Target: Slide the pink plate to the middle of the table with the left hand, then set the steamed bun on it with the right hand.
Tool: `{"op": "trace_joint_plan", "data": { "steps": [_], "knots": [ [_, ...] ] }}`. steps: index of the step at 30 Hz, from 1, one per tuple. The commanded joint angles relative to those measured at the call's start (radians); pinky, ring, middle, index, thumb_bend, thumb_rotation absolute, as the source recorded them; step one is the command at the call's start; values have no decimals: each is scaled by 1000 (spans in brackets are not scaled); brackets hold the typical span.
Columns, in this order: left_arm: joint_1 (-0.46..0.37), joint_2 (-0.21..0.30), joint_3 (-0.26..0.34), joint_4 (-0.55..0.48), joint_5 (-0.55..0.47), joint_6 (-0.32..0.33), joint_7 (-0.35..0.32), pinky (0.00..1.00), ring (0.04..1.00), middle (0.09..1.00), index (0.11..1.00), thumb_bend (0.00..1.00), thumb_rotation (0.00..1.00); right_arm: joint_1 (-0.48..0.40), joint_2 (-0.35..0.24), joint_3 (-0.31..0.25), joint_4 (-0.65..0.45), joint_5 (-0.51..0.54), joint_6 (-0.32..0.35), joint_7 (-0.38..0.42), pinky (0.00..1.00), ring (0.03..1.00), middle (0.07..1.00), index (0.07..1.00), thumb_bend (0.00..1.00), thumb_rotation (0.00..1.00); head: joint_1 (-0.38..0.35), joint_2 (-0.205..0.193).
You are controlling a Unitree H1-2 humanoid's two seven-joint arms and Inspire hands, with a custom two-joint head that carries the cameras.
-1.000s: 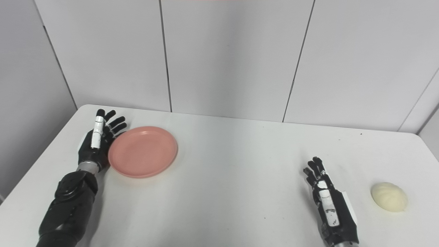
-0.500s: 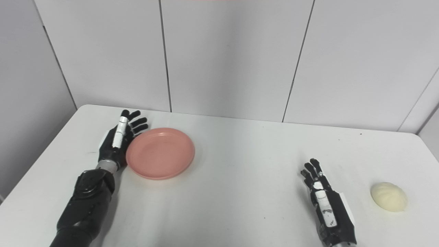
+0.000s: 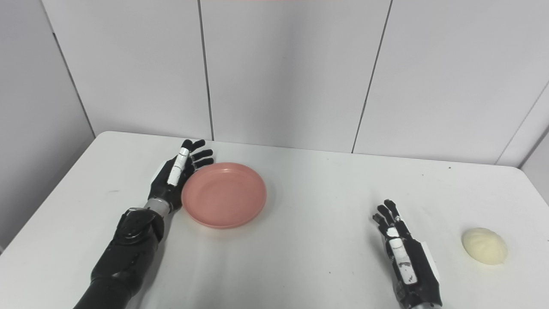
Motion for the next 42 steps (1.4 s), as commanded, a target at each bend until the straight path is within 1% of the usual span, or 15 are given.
{"op": "trace_joint_plan", "data": {
  "steps": [1,6,13,16,17,18,23,24,25,26,27,30,34,40,42],
  "knots": [
    [-18,-18,-8,13,6,14,-12,720,776,781,812,801,875,14,22,13,10,-2,-6,-5,1000,924,943,958,845,857,-2,-1],
    [-27,-35,-25,33,10,11,-33,753,797,795,829,791,910,13,29,18,11,-8,-7,-4,1000,923,941,955,829,855,-23,-2],
    [-21,-63,-37,41,21,3,-42,772,798,795,855,798,887,16,41,29,-1,-22,1,-13,994,908,928,948,803,847,-57,0],
    [-14,-80,-48,45,38,-23,-29,779,806,807,910,793,896,19,44,38,-10,-33,4,-22,996,907,927,946,781,854,-74,5],
    [-10,-86,-49,45,43,-35,-22,776,809,828,971,798,895,21,47,40,-15,-36,7,-25,992,904,925,944,771,850,-88,7],
    [-4,-94,-49,43,42,-50,-19,788,819,840,988,785,884,22,50,42,-21,-38,11,-27,987,901,923,942,776,842,-97,9],
    [23,-121,-40,15,35,-79,-26,835,843,854,1000,781,858,28,64,58,-54,-58,45,-43,993,904,933,946,823,830,-185,21],
    [30,-120,-40,4,34,-80,-30,843,845,850,1000,795,870,29,69,63,-62,-67,52,-49,992,905,935,947,833,835,-235,26],
    [35,-119,-39,-3,34,-79,-32,844,843,847,1000,818,878,30,73,67,-67,-73,56,-53,991,904,936,946,838,836,-235,26],
    [45,-117,-40,-21,34,-77,-36,841,844,849,1000,833,886,30,80,73,-74,-83,62,-60,987,903,936,948,844,839,-283,27],
    [52,-115,-39,-33,33,-74,-40,836,845,852,1000,835,891,29,86,78,-79,-91,67,-65,983,903,936,949,848,841,-290,27],
    [79,-99,-48,-74,47,-60,-47,821,844,854,1000,786,885,24,102,100,-83,-126,72,-80,985,911,942,956,834,859,-348,18],
    [91,-72,-60,-81,65,-72,-54,789,827,858,1000,739,865,12,119,116,-66,-149,63,-96,998,921,947,967,773,884,-365,8],
    [79,-54,-40,-31,32,-111,-90,826,837,858,1000,768,828,-2,135,128,-42,-185,42,-118,990,913,940,959,745,887,-381,-4],
    [72,-47,-35,-10,28,-126,-97,836,840,858,1000,791,829,-2,135,137,-38,-247,13,-151,966,903,927,945,739,891,-389,-8]
  ]
}}
